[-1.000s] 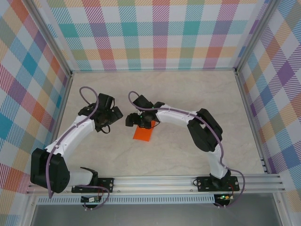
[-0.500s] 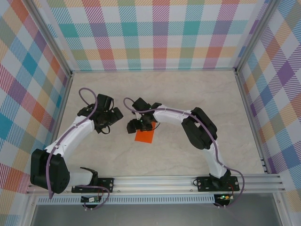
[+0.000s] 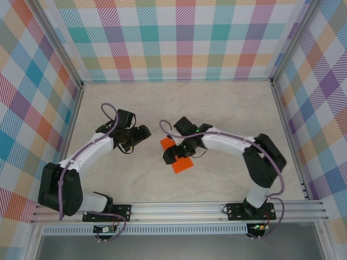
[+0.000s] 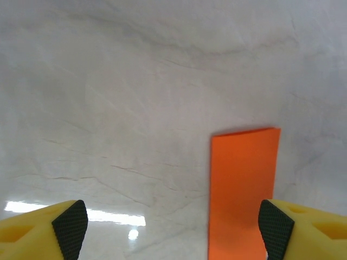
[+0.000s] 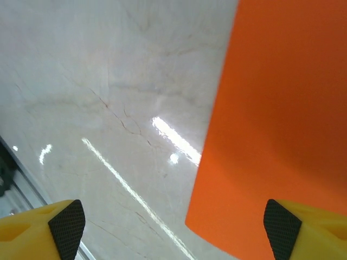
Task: Fold a paper plane with a square sheet of paper (pick it up from the middle)
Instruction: Move the paper to the center of the table, then third fold the triangle at the center of the table.
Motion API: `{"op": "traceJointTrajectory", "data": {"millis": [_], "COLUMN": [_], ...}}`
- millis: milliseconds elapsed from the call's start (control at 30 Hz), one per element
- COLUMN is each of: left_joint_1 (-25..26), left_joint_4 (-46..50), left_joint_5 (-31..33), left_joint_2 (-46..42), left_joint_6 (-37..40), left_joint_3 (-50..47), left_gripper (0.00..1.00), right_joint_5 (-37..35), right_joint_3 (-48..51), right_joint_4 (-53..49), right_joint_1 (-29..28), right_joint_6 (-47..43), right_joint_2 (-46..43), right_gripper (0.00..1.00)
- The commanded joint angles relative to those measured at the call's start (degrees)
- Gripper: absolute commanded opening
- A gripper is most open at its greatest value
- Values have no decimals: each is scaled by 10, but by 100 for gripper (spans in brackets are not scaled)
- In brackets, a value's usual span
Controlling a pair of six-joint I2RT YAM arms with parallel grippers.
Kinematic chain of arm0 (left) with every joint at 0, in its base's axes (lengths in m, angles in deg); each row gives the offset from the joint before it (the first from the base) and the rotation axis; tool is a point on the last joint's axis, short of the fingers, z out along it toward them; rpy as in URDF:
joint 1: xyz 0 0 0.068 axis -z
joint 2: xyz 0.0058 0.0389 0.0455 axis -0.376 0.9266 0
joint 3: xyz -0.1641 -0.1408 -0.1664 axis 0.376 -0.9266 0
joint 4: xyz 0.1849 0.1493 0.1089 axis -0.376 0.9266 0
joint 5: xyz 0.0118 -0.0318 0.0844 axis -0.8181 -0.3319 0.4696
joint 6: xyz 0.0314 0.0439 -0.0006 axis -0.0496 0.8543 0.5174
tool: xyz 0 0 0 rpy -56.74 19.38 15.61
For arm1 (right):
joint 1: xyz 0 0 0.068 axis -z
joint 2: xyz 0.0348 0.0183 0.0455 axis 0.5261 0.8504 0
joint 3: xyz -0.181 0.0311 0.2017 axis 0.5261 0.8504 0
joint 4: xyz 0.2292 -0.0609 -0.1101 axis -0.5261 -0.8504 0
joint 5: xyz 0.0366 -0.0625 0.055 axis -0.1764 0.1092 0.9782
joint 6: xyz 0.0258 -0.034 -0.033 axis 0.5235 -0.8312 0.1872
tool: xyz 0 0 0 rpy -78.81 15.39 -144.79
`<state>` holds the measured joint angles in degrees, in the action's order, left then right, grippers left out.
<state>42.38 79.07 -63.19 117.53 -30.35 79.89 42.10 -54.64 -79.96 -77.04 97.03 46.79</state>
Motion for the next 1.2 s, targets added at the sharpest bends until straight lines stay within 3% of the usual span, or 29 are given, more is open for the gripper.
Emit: {"op": "traceJointTrajectory", "data": {"millis": [0,233,500,767,1167], "left_joint_1": [48,129,171,171,171], "left_joint_4": [-50,-147,-154,-90,-80], "left_joint_5": [-60,-115,-96,-17,5], "left_joint_2": [28,141,242,253,276], "left_joint_6": [12,-8,-12,-3,7], "left_joint_3": [9,44,96,96,90], "left_gripper": [75,50,35,30,24], "right_joint_5": [-35,-21,6,37,77], "right_joint_3": [69,152,190,183,181], "right_joint_4": [70,76,101,109,116], "right_joint_1": [42,97,125,126,126], "right_joint_6": [163,233,258,248,240], "right_joint_2": [-89,-157,-150,-108,-63], "right_gripper": [91,92,91,81,73]}}
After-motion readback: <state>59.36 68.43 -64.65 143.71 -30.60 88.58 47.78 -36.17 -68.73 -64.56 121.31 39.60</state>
